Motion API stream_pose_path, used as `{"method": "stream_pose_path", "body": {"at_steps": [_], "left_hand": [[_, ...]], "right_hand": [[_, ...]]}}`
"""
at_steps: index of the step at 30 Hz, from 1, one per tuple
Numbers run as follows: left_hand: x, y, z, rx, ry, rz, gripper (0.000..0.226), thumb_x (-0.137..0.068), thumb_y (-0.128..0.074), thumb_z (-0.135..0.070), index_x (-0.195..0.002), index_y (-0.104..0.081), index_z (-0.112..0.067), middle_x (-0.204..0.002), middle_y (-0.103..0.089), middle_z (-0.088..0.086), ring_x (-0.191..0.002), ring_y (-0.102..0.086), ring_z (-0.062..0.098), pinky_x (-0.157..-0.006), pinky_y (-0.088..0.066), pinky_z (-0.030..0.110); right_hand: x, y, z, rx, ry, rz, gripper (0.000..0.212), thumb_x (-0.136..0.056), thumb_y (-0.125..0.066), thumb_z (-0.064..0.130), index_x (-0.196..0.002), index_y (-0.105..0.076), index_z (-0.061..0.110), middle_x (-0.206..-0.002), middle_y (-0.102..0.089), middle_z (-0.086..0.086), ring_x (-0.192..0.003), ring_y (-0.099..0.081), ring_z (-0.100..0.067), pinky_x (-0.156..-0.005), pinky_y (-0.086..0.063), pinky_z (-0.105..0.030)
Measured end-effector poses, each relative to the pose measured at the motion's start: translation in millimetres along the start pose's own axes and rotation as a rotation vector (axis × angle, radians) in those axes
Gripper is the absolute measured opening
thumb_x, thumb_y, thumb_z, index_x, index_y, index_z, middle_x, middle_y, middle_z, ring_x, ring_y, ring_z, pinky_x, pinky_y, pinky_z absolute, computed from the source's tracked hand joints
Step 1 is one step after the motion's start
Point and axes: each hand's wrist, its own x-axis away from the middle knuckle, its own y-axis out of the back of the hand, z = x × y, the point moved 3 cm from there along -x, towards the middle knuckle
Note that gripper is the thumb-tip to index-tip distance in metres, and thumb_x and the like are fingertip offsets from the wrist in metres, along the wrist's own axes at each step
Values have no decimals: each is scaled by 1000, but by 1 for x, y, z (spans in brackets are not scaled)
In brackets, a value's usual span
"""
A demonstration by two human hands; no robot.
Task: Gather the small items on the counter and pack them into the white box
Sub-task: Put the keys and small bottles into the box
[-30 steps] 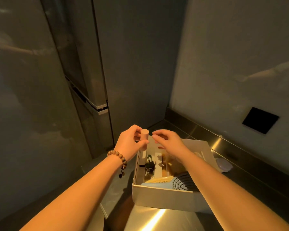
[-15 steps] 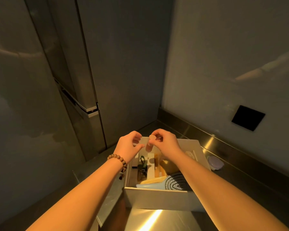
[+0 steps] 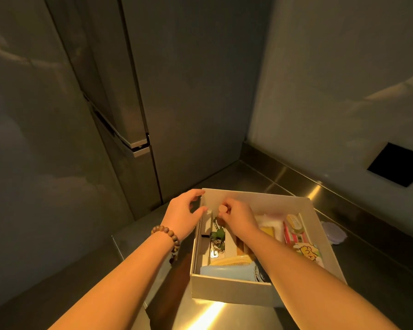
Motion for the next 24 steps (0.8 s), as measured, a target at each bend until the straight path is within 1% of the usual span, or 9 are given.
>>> {"method": "stream_pose_path", "body": {"at_steps": [3,6,10,12,14,17,19,21,24], "left_hand": [[-1,-3,1,14,2,11,44,-86,-63,-20,-128,-51,-23,-124,-56,-3,-112,-52,8,-89,-40,18],[-2,-4,1,19,2,6,43,-86,-63,-19,-127,-51,-23,-123,-57,-3,-110,-52,7,-88,-40,17],[-2,-4,3,28,-3,9,42,-86,-63,-20,-126,-52,-24,-121,-58,-4,-105,-50,3,-82,-37,10],[-2,-4,4,32,-6,11,43,-85,-64,-20,-126,-52,-24,-121,-58,-3,-105,-51,4,-83,-38,12],[-2,-5,3,32,-7,10,43,-85,-64,-20,-126,-52,-24,-121,-58,-4,-105,-51,4,-85,-40,15],[-3,-4,2,34,-12,11,43,-85,-64,-21,-126,-52,-24,-121,-57,-4,-107,-51,6,-87,-42,19],[-3,-4,1,38,-16,8,43,-85,-64,-22,-126,-52,-25,-121,-57,-5,-107,-50,5,-86,-41,18],[-4,-3,1,45,-18,4,43,-85,-64,-21,-126,-52,-25,-121,-57,-5,-107,-50,4,-86,-40,17],[-5,-3,3,58,-13,5,43,-85,-64,-22,-126,-52,-25,-122,-57,-5,-108,-50,4,-86,-40,16]], "right_hand": [[-4,-2,0,78,29,17,10,-93,-55,25,-86,-60,28,-81,-61,6,-74,-59,-11,-71,-54,-25],[-3,-3,0,89,27,67,9,-92,-56,26,-84,-59,29,-78,-60,7,-71,-58,-10,-64,-47,-19],[3,-7,2,120,39,109,3,-90,-60,26,-88,-62,26,-79,-60,5,-73,-57,-11,-69,-50,-23],[6,-7,1,114,36,136,1,-89,-62,24,-89,-61,25,-78,-59,5,-73,-57,-12,-69,-49,-22],[9,-7,1,104,32,144,3,-88,-62,24,-91,-62,24,-79,-59,5,-74,-57,-12,-70,-48,-22],[8,-1,2,68,21,96,2,-90,-60,23,-91,-61,25,-83,-59,4,-76,-56,-12,-71,-46,-22],[5,5,4,28,12,41,3,-91,-59,24,-90,-60,26,-83,-60,5,-77,-56,-11,-71,-45,-22],[1,9,6,-4,14,1,4,-91,-59,23,-90,-60,26,-84,-61,6,-80,-58,-13,-74,-47,-24],[-3,7,7,9,11,10,5,-90,-60,21,-94,-60,25,-89,-62,3,-82,-59,-14,-74,-48,-23]]}}
